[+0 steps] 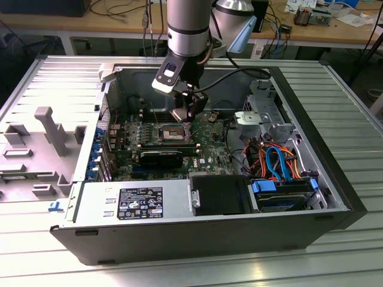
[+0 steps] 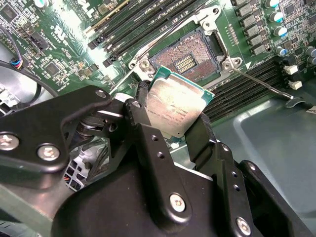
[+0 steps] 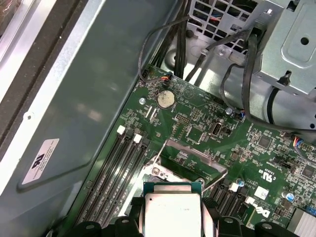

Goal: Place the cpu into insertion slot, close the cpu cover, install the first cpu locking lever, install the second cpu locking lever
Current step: 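Place the cpu into insertion slot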

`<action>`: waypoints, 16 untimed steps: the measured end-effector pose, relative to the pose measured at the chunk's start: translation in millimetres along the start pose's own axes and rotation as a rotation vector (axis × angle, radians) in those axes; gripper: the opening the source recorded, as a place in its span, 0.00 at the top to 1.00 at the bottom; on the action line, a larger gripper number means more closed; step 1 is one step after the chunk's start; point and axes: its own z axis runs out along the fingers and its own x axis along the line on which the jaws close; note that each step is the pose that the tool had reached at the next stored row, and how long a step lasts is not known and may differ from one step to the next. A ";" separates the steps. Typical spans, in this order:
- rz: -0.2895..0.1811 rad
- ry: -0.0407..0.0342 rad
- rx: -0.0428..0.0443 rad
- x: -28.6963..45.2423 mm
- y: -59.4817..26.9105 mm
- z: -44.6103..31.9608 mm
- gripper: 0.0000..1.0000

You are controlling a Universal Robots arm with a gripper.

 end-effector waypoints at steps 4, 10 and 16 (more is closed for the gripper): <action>0.010 -0.0003 -0.0002 0.0 0.0 0.3 0.46; 0.039 -0.0011 -0.0007 0.0 0.0 0.9 0.46; 0.056 -0.0015 -0.0010 0.0 0.0 1.3 0.46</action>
